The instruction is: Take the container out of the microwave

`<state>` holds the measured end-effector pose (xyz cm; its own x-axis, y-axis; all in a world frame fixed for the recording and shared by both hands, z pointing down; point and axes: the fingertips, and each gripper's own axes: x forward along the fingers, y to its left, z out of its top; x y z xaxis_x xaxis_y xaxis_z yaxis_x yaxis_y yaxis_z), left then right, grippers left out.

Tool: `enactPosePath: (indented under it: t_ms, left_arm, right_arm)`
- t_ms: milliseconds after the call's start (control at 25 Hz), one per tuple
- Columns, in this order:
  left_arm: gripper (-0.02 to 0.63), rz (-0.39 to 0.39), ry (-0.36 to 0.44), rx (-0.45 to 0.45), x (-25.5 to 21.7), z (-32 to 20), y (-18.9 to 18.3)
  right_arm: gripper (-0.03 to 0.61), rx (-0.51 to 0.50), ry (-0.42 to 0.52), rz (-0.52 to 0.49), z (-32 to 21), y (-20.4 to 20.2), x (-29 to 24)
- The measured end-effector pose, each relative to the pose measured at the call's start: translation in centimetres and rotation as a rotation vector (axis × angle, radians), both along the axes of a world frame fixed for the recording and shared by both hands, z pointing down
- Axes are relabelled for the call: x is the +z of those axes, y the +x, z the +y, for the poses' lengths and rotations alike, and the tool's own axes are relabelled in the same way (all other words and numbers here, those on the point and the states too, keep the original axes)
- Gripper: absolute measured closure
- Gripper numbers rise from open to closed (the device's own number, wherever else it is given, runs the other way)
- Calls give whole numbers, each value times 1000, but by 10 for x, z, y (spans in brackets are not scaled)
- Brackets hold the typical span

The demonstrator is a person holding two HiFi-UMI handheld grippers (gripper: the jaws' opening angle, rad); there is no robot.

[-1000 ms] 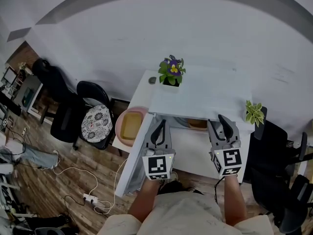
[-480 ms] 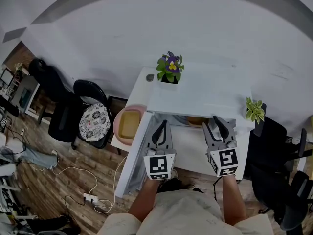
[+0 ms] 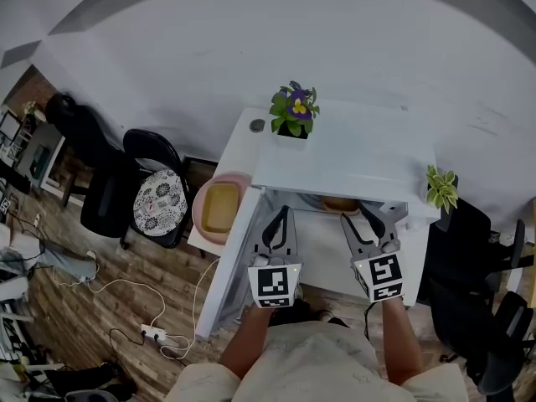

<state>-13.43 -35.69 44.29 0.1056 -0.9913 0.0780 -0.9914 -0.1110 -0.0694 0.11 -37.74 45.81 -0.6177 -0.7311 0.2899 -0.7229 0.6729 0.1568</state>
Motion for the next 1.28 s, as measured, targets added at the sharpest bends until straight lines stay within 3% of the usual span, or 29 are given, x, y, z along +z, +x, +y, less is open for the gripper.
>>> enactPosePath:
  t_ms: [360,680,1000,1280]
  left_arm:
    - [607,9,-27,-6,14,1,-5]
    - [607,11,-49,3,25,-2,-5]
    - [607,11,-67,15,34,-6,-5]
    - [607,13,-84,27,44,-8,-3]
  right_arm:
    - [411,-37,-44,72,0,-12,30]
    - [414,-59,-53,197,-7,-17,55]
    - [419,-108,-70,409,-10,-19,87]
    - [428,-126,-28,610,-18,-20,111]
